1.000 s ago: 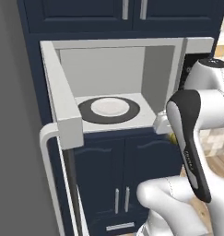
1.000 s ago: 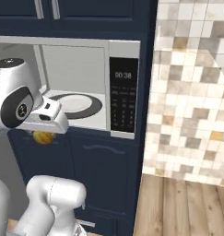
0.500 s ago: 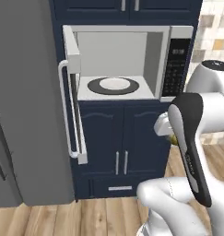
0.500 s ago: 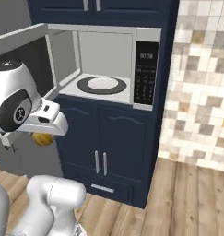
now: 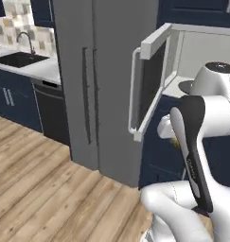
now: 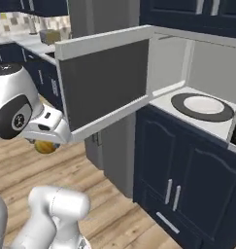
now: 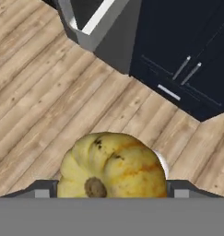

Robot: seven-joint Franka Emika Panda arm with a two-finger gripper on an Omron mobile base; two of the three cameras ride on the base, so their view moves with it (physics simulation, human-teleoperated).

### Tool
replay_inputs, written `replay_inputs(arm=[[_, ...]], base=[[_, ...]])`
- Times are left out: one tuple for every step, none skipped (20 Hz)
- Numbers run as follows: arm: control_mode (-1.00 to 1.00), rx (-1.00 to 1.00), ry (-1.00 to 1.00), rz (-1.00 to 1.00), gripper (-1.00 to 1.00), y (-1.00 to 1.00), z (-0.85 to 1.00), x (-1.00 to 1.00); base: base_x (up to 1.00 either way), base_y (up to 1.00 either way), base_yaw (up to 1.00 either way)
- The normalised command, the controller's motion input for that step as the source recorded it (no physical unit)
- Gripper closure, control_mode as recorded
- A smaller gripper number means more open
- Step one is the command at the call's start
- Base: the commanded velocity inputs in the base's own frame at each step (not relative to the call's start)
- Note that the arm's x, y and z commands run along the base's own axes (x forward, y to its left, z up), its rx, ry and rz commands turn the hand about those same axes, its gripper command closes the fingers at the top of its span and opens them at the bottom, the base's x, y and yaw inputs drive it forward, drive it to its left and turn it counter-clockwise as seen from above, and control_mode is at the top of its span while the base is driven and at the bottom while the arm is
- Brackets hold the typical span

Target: Pick the squash from the microwave and place it on plate located on the counter.

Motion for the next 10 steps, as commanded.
replay_inputs(arm=[[1.0, 0.0, 0.0, 0.0, 1.0, 0.0, 0.0, 0.0], [1.0, 0.0, 0.0, 0.0, 1.0, 0.0, 0.0, 0.0], [1.0, 0.0, 0.0, 0.0, 1.0, 0.0, 0.0, 0.0], [1.0, 0.0, 0.0, 0.0, 1.0, 0.0, 0.0, 0.0], [1.0, 0.0, 0.0, 0.0, 1.0, 0.0, 0.0, 0.0], [1.0, 0.0, 0.0, 0.0, 1.0, 0.0, 0.0, 0.0], [1.0, 0.0, 0.0, 0.0, 1.0, 0.0, 0.0, 0.0], [1.0, 0.0, 0.0, 0.0, 1.0, 0.0, 0.0, 0.0], [1.0, 0.0, 0.0, 0.0, 1.0, 0.0, 0.0, 0.0], [1.0, 0.0, 0.0, 0.0, 1.0, 0.0, 0.0, 0.0]], base=[[0.0, 0.0, 1.0], [0.0, 0.0, 1.0], [0.0, 0.0, 1.0], [0.0, 0.0, 1.0], [0.0, 0.0, 1.0], [0.0, 0.0, 1.0], [0.0, 0.0, 1.0], [0.0, 0.0, 1.0], [0.0, 0.0, 1.0], [0.0, 0.0, 1.0]])
